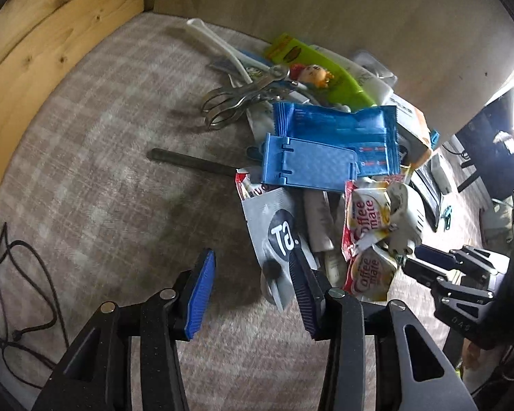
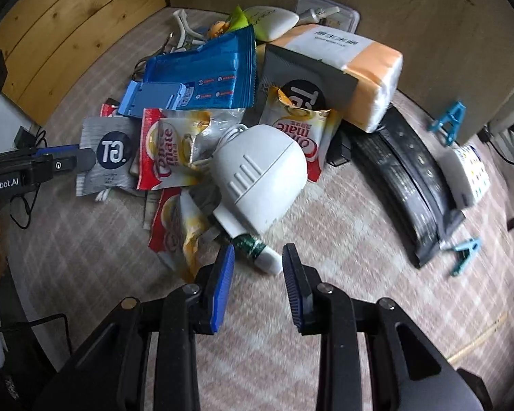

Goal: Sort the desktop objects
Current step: 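Grasp the green lip balm tube with the right gripper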

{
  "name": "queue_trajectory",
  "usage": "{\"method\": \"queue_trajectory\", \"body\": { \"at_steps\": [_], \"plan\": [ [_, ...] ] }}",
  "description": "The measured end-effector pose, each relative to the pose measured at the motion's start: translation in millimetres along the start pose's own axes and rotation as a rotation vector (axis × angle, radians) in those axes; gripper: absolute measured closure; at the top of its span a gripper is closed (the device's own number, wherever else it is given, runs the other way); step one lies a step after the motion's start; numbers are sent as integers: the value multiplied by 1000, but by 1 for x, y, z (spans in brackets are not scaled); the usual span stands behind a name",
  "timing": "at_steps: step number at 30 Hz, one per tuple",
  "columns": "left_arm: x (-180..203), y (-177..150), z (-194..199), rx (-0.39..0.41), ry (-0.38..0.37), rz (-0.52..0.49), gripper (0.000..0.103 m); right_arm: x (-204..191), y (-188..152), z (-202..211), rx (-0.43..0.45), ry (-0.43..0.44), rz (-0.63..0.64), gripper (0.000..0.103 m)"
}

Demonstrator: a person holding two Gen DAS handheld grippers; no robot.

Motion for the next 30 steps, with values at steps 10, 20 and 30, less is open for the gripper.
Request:
{"method": "queue_trajectory", "body": {
  "at_steps": [10,20,30],
  "plan": [
    [15,4,-10,3,-8,4,82,-5,0,-11,-17,85,-21,78],
    [24,-1,-16,-2,5,-25,90,-12,-2,-13,-26,50,-11,83],
    [24,-30,-2,20,-21,-24,98,-6,-30,-2,-35,27,-62,88]
  ]
}}
Point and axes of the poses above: each gripper's, at about its wrist camera, not at the fingertips, and z roughly against the way its jaws point, x to its right, y to its top, the point moved 7 cm from there along -z, roughly the way its jaws point, and after that the axes turned 3 degrees about -z, right-handed, at the moved point
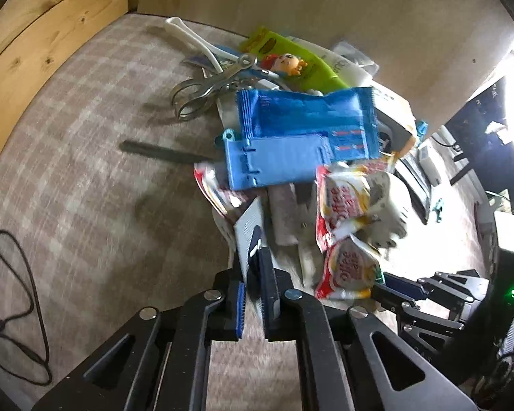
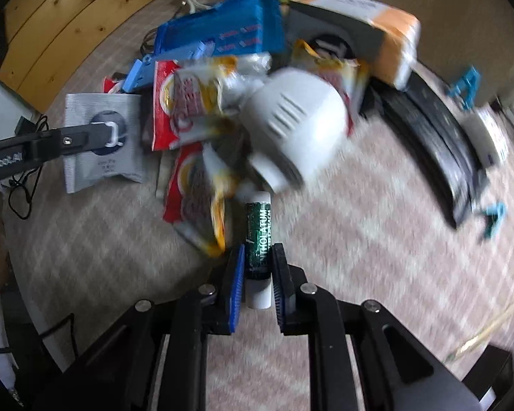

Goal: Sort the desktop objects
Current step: 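Grasp the green lip balm tube with the right gripper, then carry the lip balm to the tray and release it with the right gripper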

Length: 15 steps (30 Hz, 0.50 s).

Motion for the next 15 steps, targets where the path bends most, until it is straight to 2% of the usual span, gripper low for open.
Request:
{"method": "queue_trajectory", "body": {
  "at_steps": [9,14,15],
  "plan": [
    [8,-14,31,32,-11,-25,100,30,-39,29,22,32,-133,88],
    [40,-30,52,56,-44,-72,100,52,-58,61,72,41,-200,88],
    [47,-25,51,58,-51,-81,100,58,-64,69,83,42,-218,88]
  ]
}}
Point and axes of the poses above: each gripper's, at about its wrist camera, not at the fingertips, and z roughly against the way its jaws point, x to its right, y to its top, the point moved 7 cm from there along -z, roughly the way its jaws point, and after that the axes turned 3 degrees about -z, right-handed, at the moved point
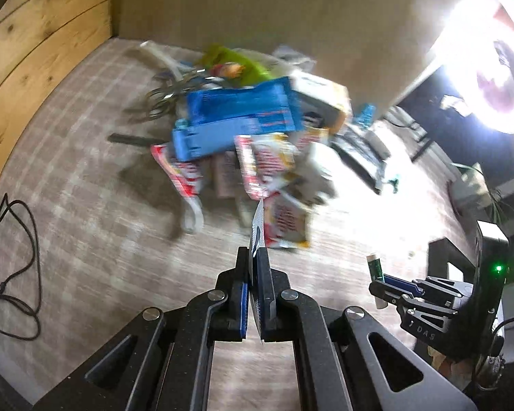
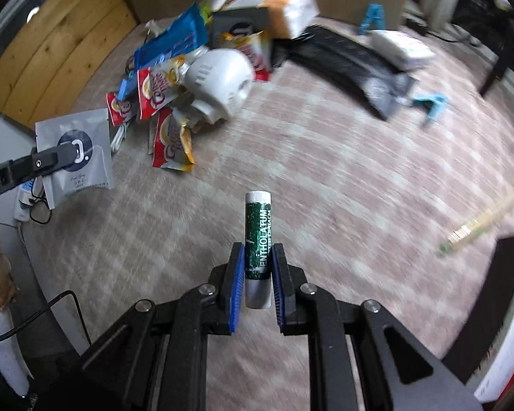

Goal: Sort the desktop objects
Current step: 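Carry the lip balm to the tray and release it with the right gripper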

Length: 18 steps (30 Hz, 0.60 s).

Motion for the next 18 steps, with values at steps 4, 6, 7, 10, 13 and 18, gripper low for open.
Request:
{"method": "queue_trajectory", "body": {
  "at_steps": [4,6,7,10,13,18],
  "plan": [
    [46,-5,1,0,-40,-56,100,27,-23,32,35,-11,-69,88],
    [72,-12,2,-10,-68,-100,100,46,-43,46,54,-22,-111,88],
    [84,-14,0,-15,-79,-120,100,59,-53,55,64,-31,-140,88],
    [128,-24,-6,-36,-118,-196,100,89,-77,66,92,-60,-206,88],
    [173,-37,-9,-61,-165,-269,100,117,-104,78,118,-97,-283,88],
    [251,-69,-16,-119,-250,-396,100,177,-156,119,155,-155,-424,88]
  ]
}}
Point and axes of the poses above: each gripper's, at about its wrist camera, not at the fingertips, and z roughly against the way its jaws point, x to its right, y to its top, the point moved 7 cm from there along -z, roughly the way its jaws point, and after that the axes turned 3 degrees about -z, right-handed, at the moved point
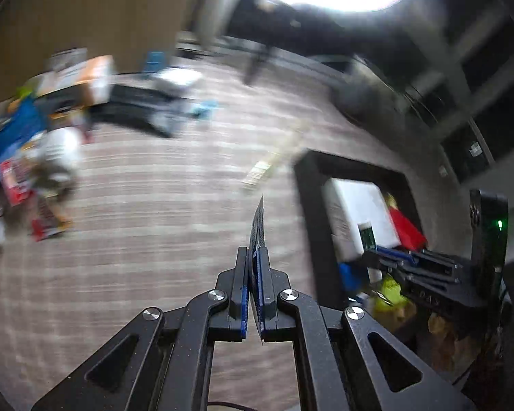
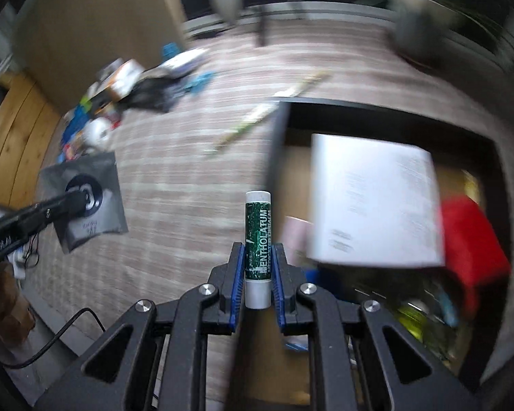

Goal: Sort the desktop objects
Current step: 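Carry the lip balm to the tray and release it with the right gripper, then move both open grippers toward the chopsticks and clothespin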

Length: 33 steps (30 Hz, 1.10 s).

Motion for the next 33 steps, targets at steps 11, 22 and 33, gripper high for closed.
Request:
{"method": "queue_trajectory", "body": {
  "at_steps": [11,22,33],
  "plan": [
    [148,-37,-49,-145,-138,-264,100,120,-45,34,37,-95,-233,88],
    [193,-47,-60,-169,-135,-345,95,139,-49,44,52,-102,-248,86],
    [155,-18,-51,-138,-69,-299,71,119,-15,49,77,-95,-234,68]
  ]
}}
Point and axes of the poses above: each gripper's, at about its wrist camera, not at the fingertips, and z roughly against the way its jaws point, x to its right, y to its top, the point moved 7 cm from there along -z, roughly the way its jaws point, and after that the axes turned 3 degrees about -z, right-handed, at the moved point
